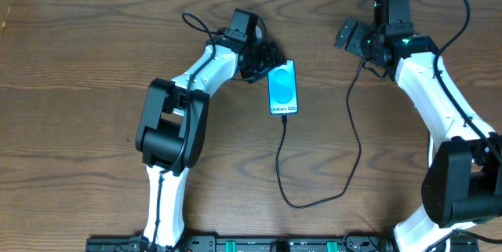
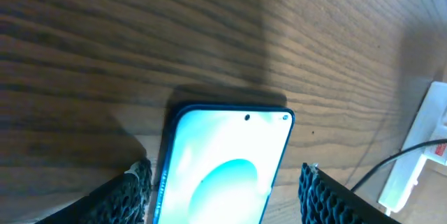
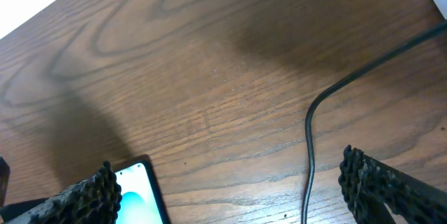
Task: Plug charger to phone and switch on socket
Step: 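Lower the plugged phone onto the table center with the left gripper, then release the phone and raise the left gripper back to the left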
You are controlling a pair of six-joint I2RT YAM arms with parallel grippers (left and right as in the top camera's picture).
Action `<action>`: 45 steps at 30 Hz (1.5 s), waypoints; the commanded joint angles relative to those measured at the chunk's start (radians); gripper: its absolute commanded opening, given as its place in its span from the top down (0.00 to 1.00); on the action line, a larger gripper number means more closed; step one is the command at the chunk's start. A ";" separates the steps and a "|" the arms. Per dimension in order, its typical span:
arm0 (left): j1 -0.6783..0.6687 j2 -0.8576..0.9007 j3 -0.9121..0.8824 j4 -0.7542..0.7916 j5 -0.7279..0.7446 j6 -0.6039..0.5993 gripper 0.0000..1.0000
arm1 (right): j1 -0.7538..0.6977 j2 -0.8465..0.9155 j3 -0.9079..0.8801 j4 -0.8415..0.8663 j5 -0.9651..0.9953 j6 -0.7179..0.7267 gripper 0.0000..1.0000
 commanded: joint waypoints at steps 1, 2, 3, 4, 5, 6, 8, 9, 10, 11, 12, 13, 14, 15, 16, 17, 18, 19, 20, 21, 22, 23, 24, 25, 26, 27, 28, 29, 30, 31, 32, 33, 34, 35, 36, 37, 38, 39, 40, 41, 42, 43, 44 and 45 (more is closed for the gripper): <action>0.012 0.102 -0.063 -0.054 -0.212 0.010 0.29 | -0.002 0.006 0.005 -0.003 0.015 -0.010 0.01; 0.012 0.101 -0.063 -0.056 -0.223 0.031 0.28 | -0.002 0.006 0.005 -0.003 0.014 -0.010 0.01; 0.012 0.101 -0.063 -0.055 -0.223 0.046 0.29 | -0.002 0.006 0.005 -0.003 0.014 -0.010 0.01; 0.013 0.101 -0.063 -0.055 -0.224 0.053 0.29 | -0.002 0.006 0.005 -0.003 0.015 -0.010 0.01; 0.013 0.101 -0.063 -0.055 -0.224 0.065 0.29 | -0.002 0.006 0.005 -0.003 0.014 -0.010 0.01; 0.014 0.101 -0.063 -0.055 -0.231 0.080 0.29 | -0.002 0.006 0.005 -0.003 0.015 -0.010 0.01; 0.019 0.100 -0.063 -0.055 -0.238 0.127 0.29 | -0.002 0.006 0.005 -0.003 0.014 -0.010 0.01; 0.023 0.098 -0.063 -0.055 -0.238 0.141 0.29 | -0.002 0.006 0.005 -0.004 0.014 -0.010 0.01; 0.031 0.096 -0.063 -0.055 -0.238 0.157 0.29 | -0.002 0.006 0.005 -0.005 0.011 -0.010 0.01; 0.047 0.090 -0.063 -0.059 -0.238 0.177 0.29 | -0.002 0.006 0.005 -0.005 0.011 -0.010 0.01; 0.053 0.088 -0.063 -0.060 -0.238 0.181 0.29 | -0.002 0.006 0.005 -0.006 0.011 -0.010 0.01; 0.066 0.081 -0.063 -0.067 -0.238 0.184 0.28 | -0.002 0.006 0.005 -0.007 0.011 -0.010 0.01; 0.076 0.076 -0.063 -0.074 -0.237 0.188 0.28 | -0.002 0.006 0.005 -0.007 0.011 -0.010 0.01; 0.085 0.069 -0.063 -0.084 -0.237 0.204 0.28 | -0.002 0.006 0.005 -0.007 0.012 -0.010 0.01; 0.095 0.060 -0.063 -0.098 -0.237 0.228 0.29 | -0.002 0.006 0.005 -0.007 0.012 -0.010 0.01; 0.104 0.049 -0.063 -0.116 -0.237 0.261 0.29 | -0.002 0.006 0.005 -0.007 0.012 -0.010 0.01; 0.110 0.038 -0.063 -0.131 -0.238 0.285 0.28 | -0.002 0.006 0.005 -0.007 0.012 -0.010 0.01; 0.117 0.021 -0.063 -0.154 -0.238 0.325 0.29 | -0.002 0.006 0.005 -0.007 0.012 -0.010 0.01; 0.122 0.008 -0.063 -0.171 -0.238 0.356 0.29 | -0.002 0.006 0.005 -0.007 0.012 -0.010 0.01; 0.125 -0.009 -0.063 -0.193 -0.241 0.392 0.29 | -0.002 0.006 0.005 -0.007 0.012 -0.010 0.01; 0.127 -0.026 -0.063 -0.213 -0.255 0.411 0.29 | -0.002 0.006 0.005 -0.008 0.012 -0.010 0.01; 0.126 -0.047 -0.063 -0.240 -0.287 0.425 0.29 | -0.002 0.006 0.005 -0.010 0.012 -0.010 0.01; 0.126 -0.066 -0.063 -0.261 -0.320 0.430 0.29 | -0.002 0.006 0.005 -0.011 0.012 -0.010 0.01; 0.124 -0.090 -0.063 -0.285 -0.359 0.430 0.28 | -0.002 0.006 0.005 -0.011 0.012 -0.010 0.01; 0.122 -0.114 -0.063 -0.306 -0.390 0.430 0.29 | -0.002 0.006 0.005 -0.011 0.012 -0.010 0.01; 0.122 -0.134 -0.063 -0.320 -0.410 0.430 0.28 | -0.001 0.006 0.005 -0.011 0.012 -0.010 0.01; 0.121 -0.158 -0.063 -0.334 -0.424 0.431 0.29 | -0.002 0.006 0.005 -0.011 0.012 -0.010 0.01; 0.122 -0.177 -0.063 -0.342 -0.428 0.434 0.28 | -0.002 0.006 0.005 -0.011 0.012 -0.010 0.01; 0.122 -0.200 -0.063 -0.348 -0.428 0.439 0.28 | -0.002 0.006 0.005 -0.011 0.012 -0.010 0.01; 0.122 -0.222 -0.063 -0.351 -0.428 0.441 0.29 | -0.002 0.006 0.005 -0.011 0.012 -0.010 0.01; 0.122 -0.240 -0.063 -0.351 -0.428 0.441 0.29 | -0.002 0.006 0.005 -0.011 0.012 -0.010 0.01; 0.122 -0.258 -0.063 -0.350 -0.428 0.441 0.29 | -0.002 0.006 0.005 -0.011 0.012 -0.010 0.01; 0.122 -0.276 -0.063 -0.350 -0.428 0.441 0.29 | -0.002 0.006 0.005 -0.011 0.012 -0.010 0.01; 0.122 -0.292 -0.063 -0.351 -0.428 0.441 0.28 | -0.002 0.006 0.005 -0.011 0.012 -0.010 0.01; 0.122 -0.311 -0.063 -0.351 -0.428 0.441 0.29 | -0.002 0.006 0.005 -0.011 0.012 -0.010 0.01; 0.122 -0.324 -0.063 -0.351 -0.428 0.441 0.28 | -0.002 0.006 0.005 -0.011 0.012 -0.010 0.01; 0.122 -0.344 -0.063 -0.351 -0.428 0.441 0.28 | -0.002 0.006 0.005 -0.011 0.012 -0.010 0.01; 0.122 -0.356 -0.063 -0.351 -0.428 0.441 0.28 | -0.002 0.006 0.005 -0.011 0.012 -0.010 0.01; 0.122 -0.366 -0.063 -0.351 -0.428 0.441 0.28 | -0.002 0.006 0.005 -0.011 0.012 -0.010 0.01; 0.122 -0.375 -0.063 -0.351 -0.428 0.441 0.28 | -0.002 0.006 0.005 -0.011 0.012 -0.010 0.01; 0.122 -0.384 -0.063 -0.351 -0.428 0.441 0.28 | -0.002 0.006 0.005 -0.011 0.012 -0.010 0.01; 0.122 -0.389 -0.063 -0.354 -0.428 0.441 0.28 | -0.002 0.006 0.005 -0.011 0.012 -0.010 0.01; 0.122 -0.398 -0.063 -0.359 -0.428 0.440 0.28 | -0.002 0.006 0.005 -0.011 0.012 -0.010 0.01; 0.122 -0.403 -0.063 -0.363 -0.428 0.441 0.28 | -0.002 0.006 0.005 -0.011 0.012 -0.010 0.01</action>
